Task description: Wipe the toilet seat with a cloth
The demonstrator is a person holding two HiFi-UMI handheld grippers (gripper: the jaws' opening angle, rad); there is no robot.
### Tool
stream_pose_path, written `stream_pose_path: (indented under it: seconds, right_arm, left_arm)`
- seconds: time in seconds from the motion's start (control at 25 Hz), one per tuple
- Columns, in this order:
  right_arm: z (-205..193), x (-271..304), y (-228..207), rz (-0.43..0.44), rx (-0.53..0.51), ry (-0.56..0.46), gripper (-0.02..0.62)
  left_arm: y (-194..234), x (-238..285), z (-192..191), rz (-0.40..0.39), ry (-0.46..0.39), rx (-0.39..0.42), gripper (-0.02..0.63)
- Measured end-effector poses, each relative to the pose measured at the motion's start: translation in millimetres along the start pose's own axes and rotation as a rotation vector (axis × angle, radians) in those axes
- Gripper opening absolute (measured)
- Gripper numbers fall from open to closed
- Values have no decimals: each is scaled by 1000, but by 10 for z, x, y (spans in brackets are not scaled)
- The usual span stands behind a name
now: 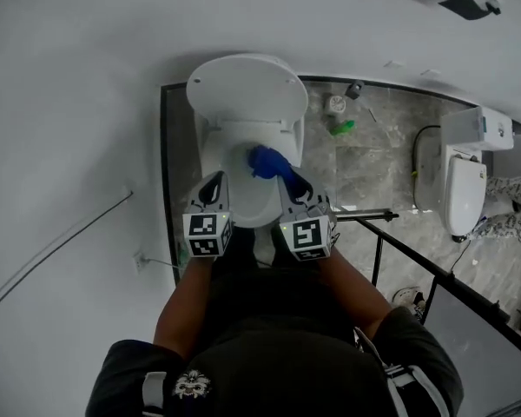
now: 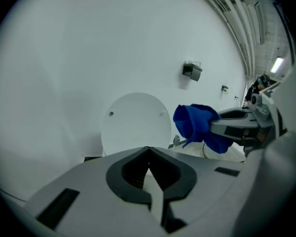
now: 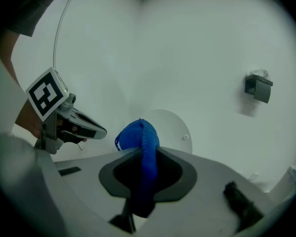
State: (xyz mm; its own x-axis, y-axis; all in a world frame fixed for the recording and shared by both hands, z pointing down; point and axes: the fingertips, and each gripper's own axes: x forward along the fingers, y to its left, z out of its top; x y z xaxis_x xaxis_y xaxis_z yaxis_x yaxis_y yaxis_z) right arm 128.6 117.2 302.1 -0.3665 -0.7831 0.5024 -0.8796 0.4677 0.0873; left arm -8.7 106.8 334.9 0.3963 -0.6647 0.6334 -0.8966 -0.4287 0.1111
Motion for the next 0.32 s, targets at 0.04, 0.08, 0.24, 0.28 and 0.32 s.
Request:
stream_pose_path:
  seconds: [0.04, 0.08, 0.24, 0.28, 0.32]
  right_arm:
    - [82, -70, -14, 3, 3, -13, 63]
    - [154, -139, -30, 5, 0, -25, 63]
    - [347, -459, -8, 3, -34, -49, 63]
    - [384, -538, 20, 2, -35, -52, 63]
    - [420, -616, 51, 1, -34, -55, 63]
  left_arm:
    - [-41, -41, 123, 8, -15, 31, 9]
    - [-103, -73, 242, 13, -30, 70, 9]
    - [-445, -261, 462, -4, -61, 135, 9]
    - [-513, -334, 472, -11, -63, 129, 9]
    - [-576, -411, 480, -17, -64, 122, 9]
